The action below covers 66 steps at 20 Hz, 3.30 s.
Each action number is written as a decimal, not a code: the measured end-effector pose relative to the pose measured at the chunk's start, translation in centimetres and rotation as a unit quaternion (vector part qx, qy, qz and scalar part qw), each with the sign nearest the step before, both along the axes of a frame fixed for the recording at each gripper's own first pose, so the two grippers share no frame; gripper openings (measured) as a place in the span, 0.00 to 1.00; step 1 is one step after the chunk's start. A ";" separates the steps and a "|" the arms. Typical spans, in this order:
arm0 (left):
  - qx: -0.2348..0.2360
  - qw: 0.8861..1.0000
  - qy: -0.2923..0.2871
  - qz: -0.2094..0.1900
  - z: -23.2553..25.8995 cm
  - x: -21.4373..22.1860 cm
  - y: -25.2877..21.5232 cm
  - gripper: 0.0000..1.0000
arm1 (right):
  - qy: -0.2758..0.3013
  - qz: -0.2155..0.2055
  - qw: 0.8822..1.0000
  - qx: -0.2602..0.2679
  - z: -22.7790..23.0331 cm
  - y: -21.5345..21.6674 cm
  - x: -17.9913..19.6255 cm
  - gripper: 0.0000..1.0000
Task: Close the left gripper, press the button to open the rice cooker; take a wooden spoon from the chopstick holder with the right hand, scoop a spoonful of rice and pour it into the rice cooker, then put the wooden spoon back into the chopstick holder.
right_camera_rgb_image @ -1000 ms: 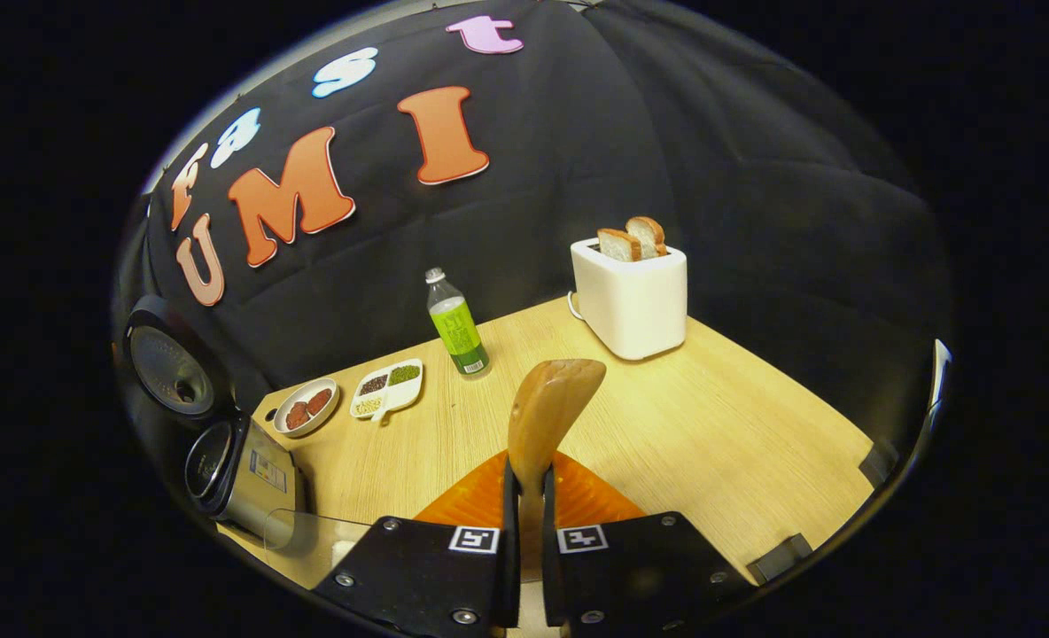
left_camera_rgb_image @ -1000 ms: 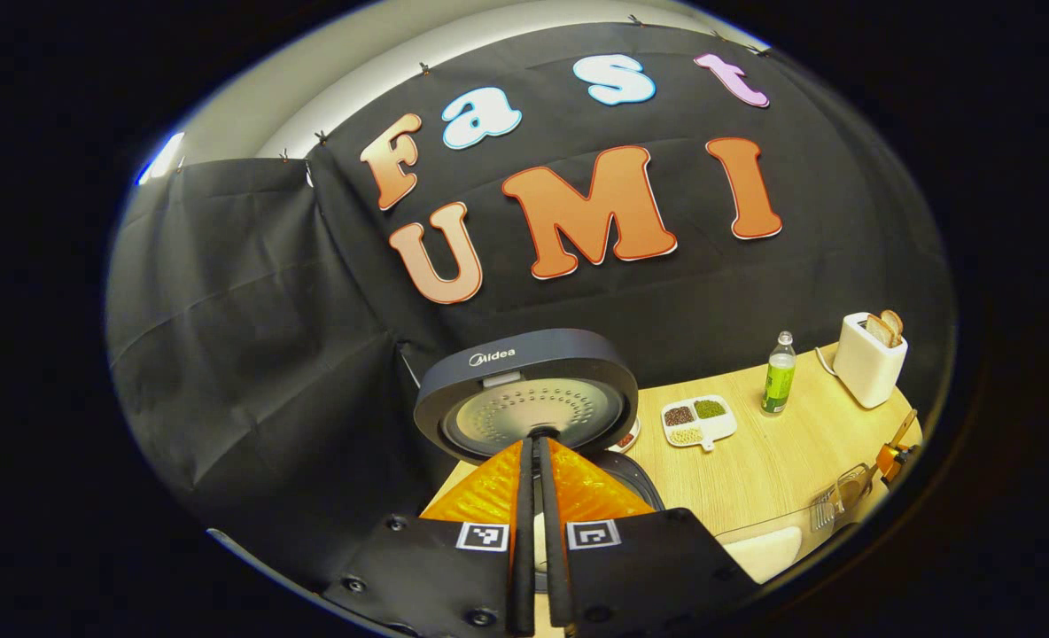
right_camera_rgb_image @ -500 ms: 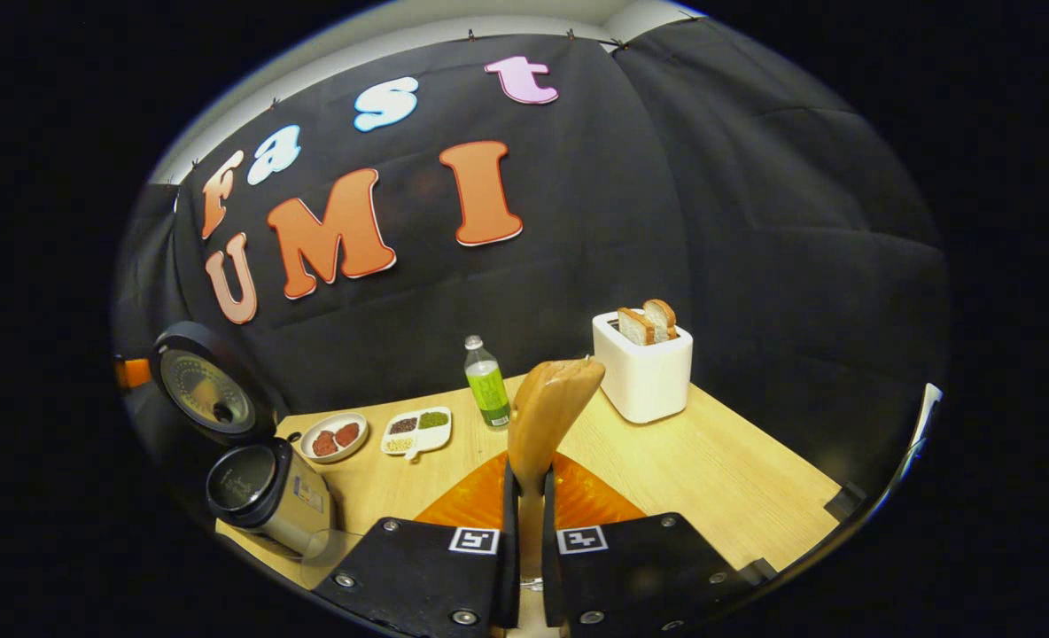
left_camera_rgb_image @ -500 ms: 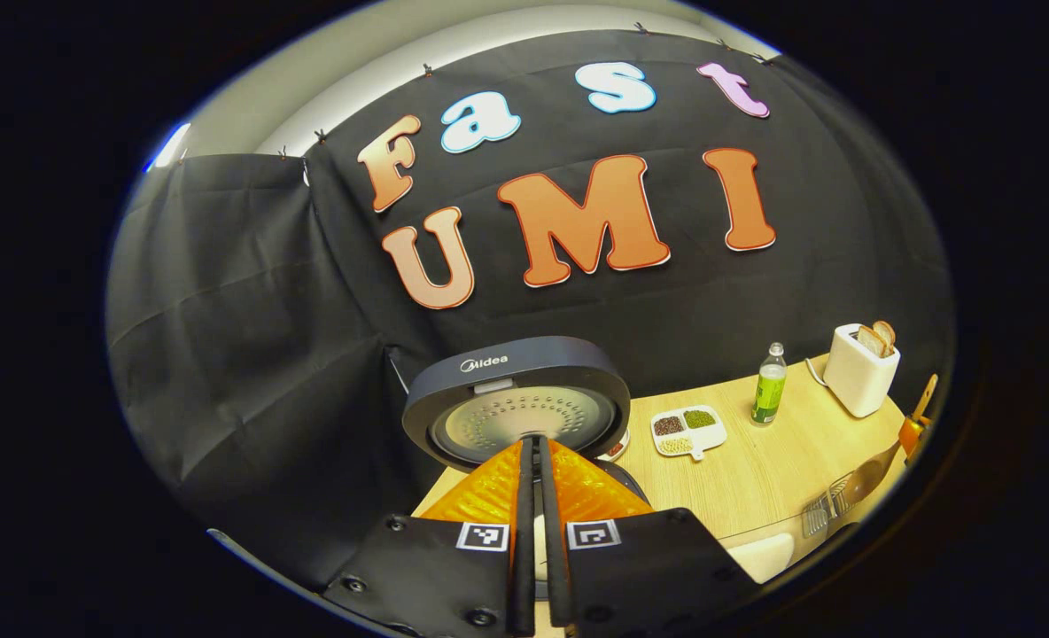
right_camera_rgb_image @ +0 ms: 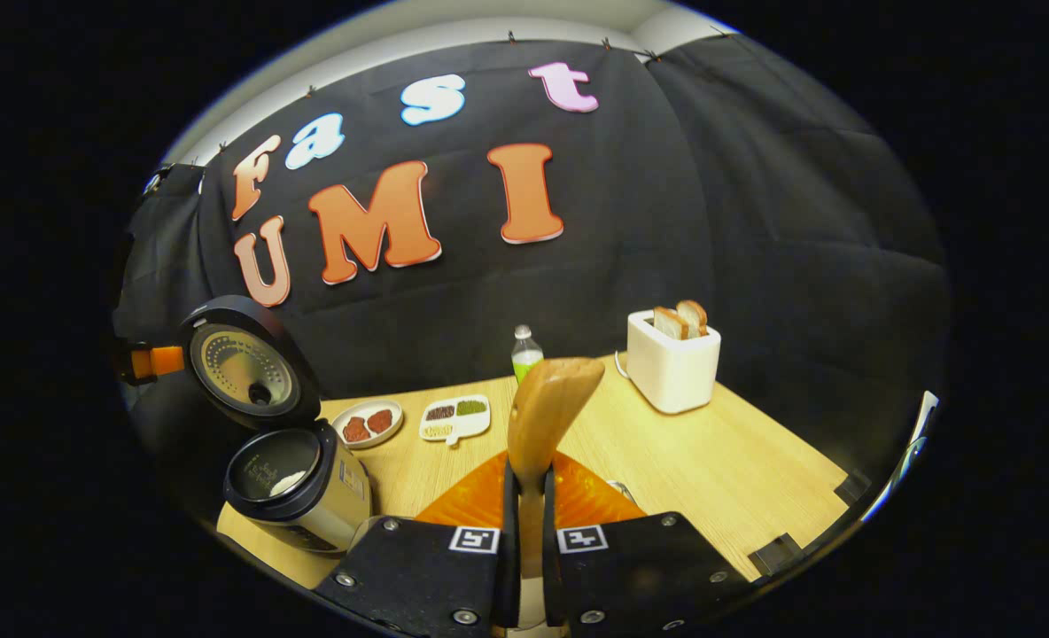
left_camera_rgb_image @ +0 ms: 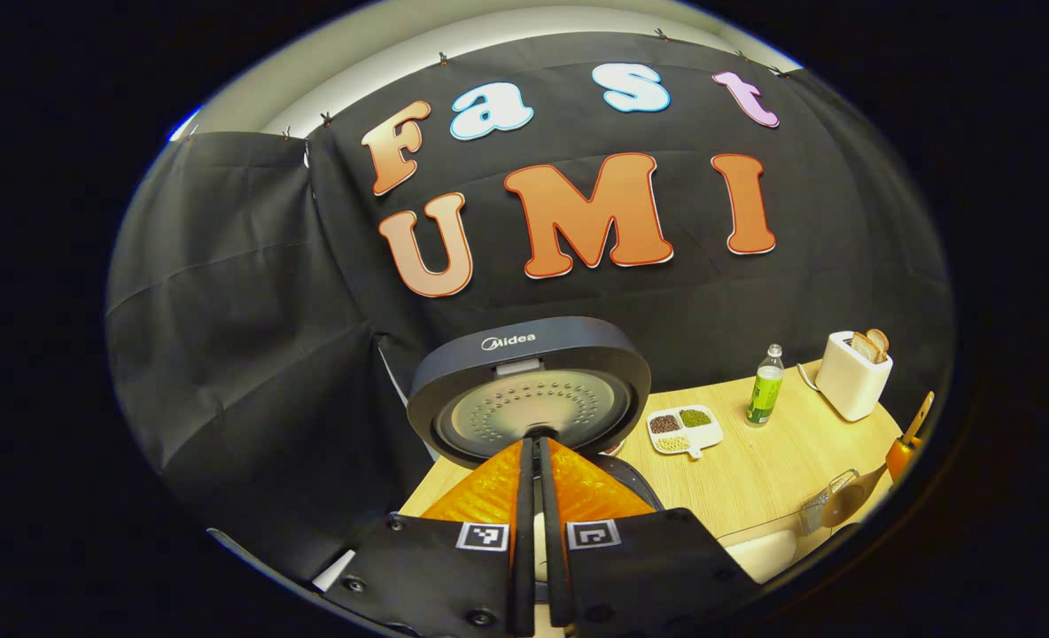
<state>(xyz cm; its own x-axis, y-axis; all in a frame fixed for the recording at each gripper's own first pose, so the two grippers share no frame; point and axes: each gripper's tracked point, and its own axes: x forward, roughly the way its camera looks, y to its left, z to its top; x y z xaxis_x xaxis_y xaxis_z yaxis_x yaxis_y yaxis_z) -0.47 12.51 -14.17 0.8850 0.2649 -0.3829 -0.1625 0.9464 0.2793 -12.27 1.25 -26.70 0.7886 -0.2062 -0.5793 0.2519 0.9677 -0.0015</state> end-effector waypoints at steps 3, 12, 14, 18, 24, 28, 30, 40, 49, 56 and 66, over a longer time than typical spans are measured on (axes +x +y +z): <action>0.001 1.000 -0.003 -0.014 0.0 0.1 1.0 0.10 | -0.001 0.011 1.000 0.006 0.0 2.8 -0.2 0.10; 0.014 0.999 -0.015 -0.041 0.7 -0.6 3.4 0.10 | 0.080 0.030 0.992 -0.095 -6.1 4.6 -3.3 0.10; 0.015 0.999 -0.014 -0.039 0.6 -0.9 4.0 0.10 | 0.075 0.032 0.992 -0.096 -6.5 5.0 -2.9 0.10; 0.016 0.999 -0.011 -0.035 0.5 -1.3 4.9 0.10 | 0.091 0.043 0.986 -0.130 -8.0 4.4 -2.9 0.10; 0.023 0.999 -0.003 -0.026 0.0 -1.7 5.8 0.10 | 0.092 0.077 0.976 -0.181 -9.3 5.1 -2.7 0.10; 0.022 0.999 0.004 -0.023 -0.3 -1.8 6.2 0.10 | 0.084 0.094 0.973 -0.193 -10.1 6.8 -3.3 0.10; 0.022 1.000 0.007 -0.021 -0.6 -1.8 6.3 0.10 | 0.089 0.100 0.976 -0.173 -11.0 8.2 -4.0 0.10; 0.032 0.999 0.018 -0.014 -1.0 -1.9 8.0 0.10 | 0.096 0.035 0.995 -0.016 -11.9 11.3 -3.5 0.08; 0.043 0.999 0.020 -0.017 -0.6 -1.5 8.2 0.10 | 0.137 -0.044 0.971 0.193 -13.5 13.1 -3.5 0.08; 0.053 0.998 0.025 -0.019 -0.3 -1.1 7.4 0.10 | 0.146 -0.095 0.937 0.301 -14.0 11.9 -3.3 0.08; 0.056 0.997 0.028 -0.052 -0.3 1.0 3.7 0.10 | 0.113 -0.109 0.902 0.402 -12.4 7.9 -2.4 0.08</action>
<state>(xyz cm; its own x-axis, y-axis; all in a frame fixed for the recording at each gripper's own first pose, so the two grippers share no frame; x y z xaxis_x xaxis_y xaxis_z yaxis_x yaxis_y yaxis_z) 0.49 16.16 -14.45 0.8879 0.2171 -0.4056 -0.0472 0.9200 0.3891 -14.62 9.17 -39.12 0.6234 0.2164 -0.7514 0.5176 0.6060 0.6040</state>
